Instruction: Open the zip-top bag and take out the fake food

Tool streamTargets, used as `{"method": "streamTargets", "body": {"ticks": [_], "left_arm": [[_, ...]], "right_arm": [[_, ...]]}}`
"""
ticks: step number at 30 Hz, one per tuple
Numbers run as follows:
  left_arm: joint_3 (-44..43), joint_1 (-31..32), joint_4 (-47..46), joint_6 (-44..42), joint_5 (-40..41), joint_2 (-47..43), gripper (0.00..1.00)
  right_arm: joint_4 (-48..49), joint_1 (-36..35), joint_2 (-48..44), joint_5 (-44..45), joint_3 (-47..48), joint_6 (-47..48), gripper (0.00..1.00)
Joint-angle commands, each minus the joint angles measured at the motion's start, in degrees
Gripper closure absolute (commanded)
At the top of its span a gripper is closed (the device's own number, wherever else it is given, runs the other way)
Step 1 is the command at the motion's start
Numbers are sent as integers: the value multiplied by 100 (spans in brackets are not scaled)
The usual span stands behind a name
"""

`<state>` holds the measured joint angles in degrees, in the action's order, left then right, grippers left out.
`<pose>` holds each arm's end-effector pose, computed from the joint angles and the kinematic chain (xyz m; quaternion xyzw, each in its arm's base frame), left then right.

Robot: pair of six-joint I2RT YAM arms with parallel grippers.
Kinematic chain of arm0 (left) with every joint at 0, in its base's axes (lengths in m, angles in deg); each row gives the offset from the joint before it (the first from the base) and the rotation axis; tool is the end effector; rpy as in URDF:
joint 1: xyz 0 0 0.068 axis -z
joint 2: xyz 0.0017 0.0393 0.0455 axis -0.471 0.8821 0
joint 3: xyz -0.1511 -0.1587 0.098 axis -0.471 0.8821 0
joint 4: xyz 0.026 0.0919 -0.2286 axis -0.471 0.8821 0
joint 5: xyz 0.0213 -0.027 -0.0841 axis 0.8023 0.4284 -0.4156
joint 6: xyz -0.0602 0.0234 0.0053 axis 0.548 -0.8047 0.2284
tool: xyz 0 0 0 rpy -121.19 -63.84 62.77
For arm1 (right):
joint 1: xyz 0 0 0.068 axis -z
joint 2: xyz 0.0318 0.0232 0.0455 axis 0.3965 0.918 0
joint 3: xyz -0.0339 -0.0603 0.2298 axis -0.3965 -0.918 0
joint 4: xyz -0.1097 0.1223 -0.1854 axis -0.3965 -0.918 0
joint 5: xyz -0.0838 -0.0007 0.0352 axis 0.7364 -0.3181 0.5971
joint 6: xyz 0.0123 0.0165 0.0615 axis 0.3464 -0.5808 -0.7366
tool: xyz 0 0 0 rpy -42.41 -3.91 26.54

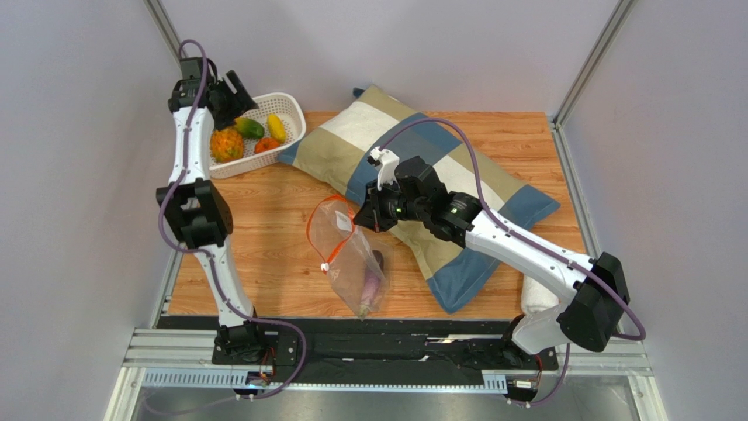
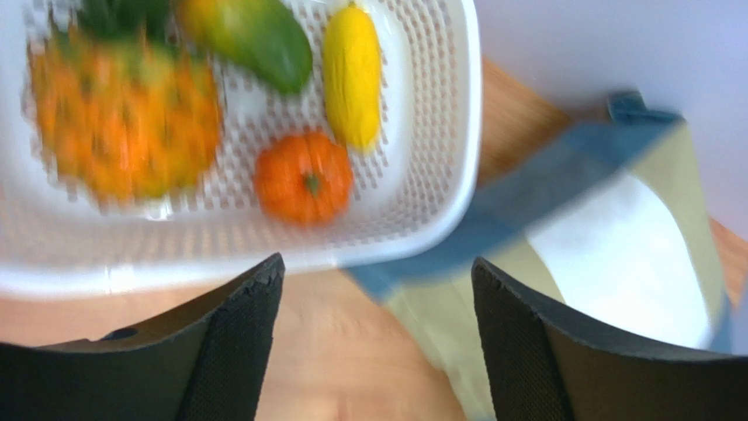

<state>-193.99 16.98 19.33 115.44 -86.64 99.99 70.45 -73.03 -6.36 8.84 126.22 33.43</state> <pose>0.4639 0.0812 0.3041 -0.2623 0.8636 -0.1489 0.4040 0.2046 0.2605 0.2945 -0.2611 0.8223 0.3799 0.3337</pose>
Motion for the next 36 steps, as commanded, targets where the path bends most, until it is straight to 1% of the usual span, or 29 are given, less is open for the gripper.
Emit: {"method": "streamTargets", "body": {"ticks": [1, 2, 3, 4, 5, 6, 7, 8, 9, 10, 11, 12, 13, 15, 18, 19, 22, 25, 28, 31, 32, 35, 36], "left_arm": [[2296, 302, -288, 450, -1051, -2498, 21], [3564, 451, -1083, 555, -1453, -3469, 27], [4125, 522, -1387, 783, -1614, -3931, 32], [4618, 618, -1660, 846, -1789, -4345, 40], [5293, 819, -1906, 855, -2096, -5028, 56], [5569, 969, -1882, 725, -2107, -5339, 61], [5781, 1084, -1760, 619, -2177, -5612, 62], [6166, 1433, -1663, 514, -2187, -6093, 72], [6396, 1593, -1636, 539, -2187, -6342, 78], [6790, 1743, -1671, 556, -2187, -6588, 81], [6968, 2014, -1671, 661, -2126, -6973, 85], [7109, 2130, -1662, 714, -2064, -7142, 88], [7354, 2227, -1628, 767, -1968, -7422, 95], [7601, 2403, -1610, 951, -1704, -7661, 100], [7945, 2666, -1566, 1153, -1423, -7830, 100], [8032, 2867, -1444, 1241, -1248, -7795, 100], [8051, 3263, -1066, 1400, -923, -7602, 100], [8077, 3492, -731, 1601, -528, -7653, 100], [8270, 3651, -643, 1926, -185, -7960, 100], [8499, 3730, -827, 2103, -51, -8172, 100], [8508, 3731, -827, 2112, -25, -8138, 100], [8473, 3739, -819, 2103, 10, -7892, 100], [8447, 3748, -792, 2138, 54, -7830, 100]], "right_arm": [[212, -25, 182, -511, 443, 283, 100], [213, -25, 296, -555, 469, 344, 100], [178, -34, 358, -599, 574, 362, 100], [82, -25, 402, -643, 618, 380, 100], [55, -25, 481, -679, 662, 380, 100], [28, -34, 490, -679, 671, 302, 100], [54, -34, 482, -670, 654, 266, 100], [81, -25, 464, -688, 637, 222, 100], [116, -51, 455, -696, 610, 126, 100], [125, -69, 412, -679, 610, 99, 100], [125, -130, 394, -627, 619, 108, 100], [116, -165, 385, -565, 627, 90, 100], [125, -183, 359, -504, 636, 73, 100], [125, -253, 324, -363, 654, 20, 100], [247, -412, 227, -135, 610, 46, 100], [291, -490, 192, -73, 558, 98, 100], [423, -614, 157, 347, 496, 134, 100], [581, -684, 69, 717, 426, -6, 100], [810, -763, -37, 1008, 268, -155, 100], [1152, -807, -81, 1175, 92, -480, 100], [1379, -825, -81, 1184, -4, -655, 100], [1557, -1018, 15, 1438, -6, -754, 100], [1514, -1079, 120, 1718, 90, -745, 100]]}}
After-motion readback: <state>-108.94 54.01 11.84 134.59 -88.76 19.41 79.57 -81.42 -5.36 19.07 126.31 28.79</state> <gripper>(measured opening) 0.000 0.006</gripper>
